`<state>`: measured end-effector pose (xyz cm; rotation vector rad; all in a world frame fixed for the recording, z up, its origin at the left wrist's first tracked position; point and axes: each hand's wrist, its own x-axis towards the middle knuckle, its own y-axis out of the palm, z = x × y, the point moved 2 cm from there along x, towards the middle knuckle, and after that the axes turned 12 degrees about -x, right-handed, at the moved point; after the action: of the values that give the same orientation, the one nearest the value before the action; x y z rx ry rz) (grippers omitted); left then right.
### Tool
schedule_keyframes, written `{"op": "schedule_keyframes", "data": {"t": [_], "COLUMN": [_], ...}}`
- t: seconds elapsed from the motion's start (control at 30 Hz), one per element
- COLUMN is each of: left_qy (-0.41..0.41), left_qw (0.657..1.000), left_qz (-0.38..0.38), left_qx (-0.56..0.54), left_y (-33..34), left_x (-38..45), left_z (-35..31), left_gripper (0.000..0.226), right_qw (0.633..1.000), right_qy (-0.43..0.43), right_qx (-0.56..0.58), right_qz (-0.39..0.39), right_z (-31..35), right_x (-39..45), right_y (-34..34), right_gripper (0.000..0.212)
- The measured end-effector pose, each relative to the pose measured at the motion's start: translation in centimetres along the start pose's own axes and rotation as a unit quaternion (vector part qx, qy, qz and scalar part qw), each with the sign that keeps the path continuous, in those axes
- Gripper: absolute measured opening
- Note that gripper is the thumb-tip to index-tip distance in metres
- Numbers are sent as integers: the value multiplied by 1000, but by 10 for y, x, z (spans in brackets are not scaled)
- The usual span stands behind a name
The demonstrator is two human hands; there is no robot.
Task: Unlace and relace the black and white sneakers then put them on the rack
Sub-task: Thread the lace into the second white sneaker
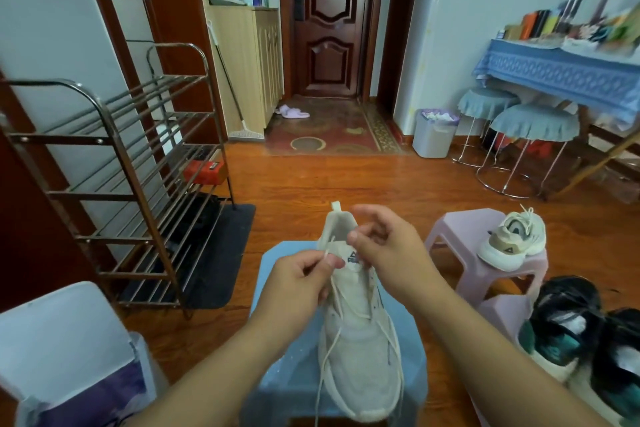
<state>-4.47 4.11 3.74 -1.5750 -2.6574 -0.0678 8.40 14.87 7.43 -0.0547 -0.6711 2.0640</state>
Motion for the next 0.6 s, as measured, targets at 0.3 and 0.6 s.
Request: {"op": "schedule_keyframes", "data": {"t": [0.3,0.6], "left_qy": [-71,-53], "left_qw": [979,980], "left_qz": [-64,-64], "left_qx": [-181,-183], "left_y": [-7,0], "left_x": [-15,-5], "left_z": [-1,-2], "left_gripper": [11,13], "right_qw": [867,969], "right_qy": [-22,106], "right_qx": [-483,-210], "right_qz": [118,79], "right_z": [-18,-14], "right_x": [-34,-27], "right_y": [38,12], "right_gripper": [19,20]}}
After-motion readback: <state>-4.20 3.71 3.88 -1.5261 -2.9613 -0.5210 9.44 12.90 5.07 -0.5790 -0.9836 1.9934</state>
